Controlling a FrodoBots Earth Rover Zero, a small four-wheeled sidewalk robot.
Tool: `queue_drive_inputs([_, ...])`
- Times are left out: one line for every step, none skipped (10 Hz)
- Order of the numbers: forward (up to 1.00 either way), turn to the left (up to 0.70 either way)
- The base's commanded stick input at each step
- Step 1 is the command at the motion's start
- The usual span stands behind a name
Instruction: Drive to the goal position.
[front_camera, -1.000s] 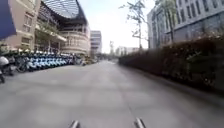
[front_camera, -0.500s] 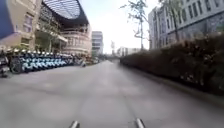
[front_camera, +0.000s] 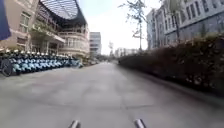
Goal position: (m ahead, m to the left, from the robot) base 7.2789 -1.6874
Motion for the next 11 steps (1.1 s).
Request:
queue_drive_inputs([0.70, -0.14])
queue_drive_inputs([0.70, -0.14])
queue_drive_inputs([0.70, -0.14])
queue_drive_inputs([0.70, -0.14])
queue_drive_inputs([0.70, -0.14])
queue_drive_inputs([0.70, -0.14])
queue_drive_inputs([0.70, -0.14])
queue_drive_inputs([0.70, -0.14])
queue_drive_inputs([0.70, -0.14])
queue_drive_inputs([0.70, -0.13])
queue_drive_inputs([0.70, -0.11])
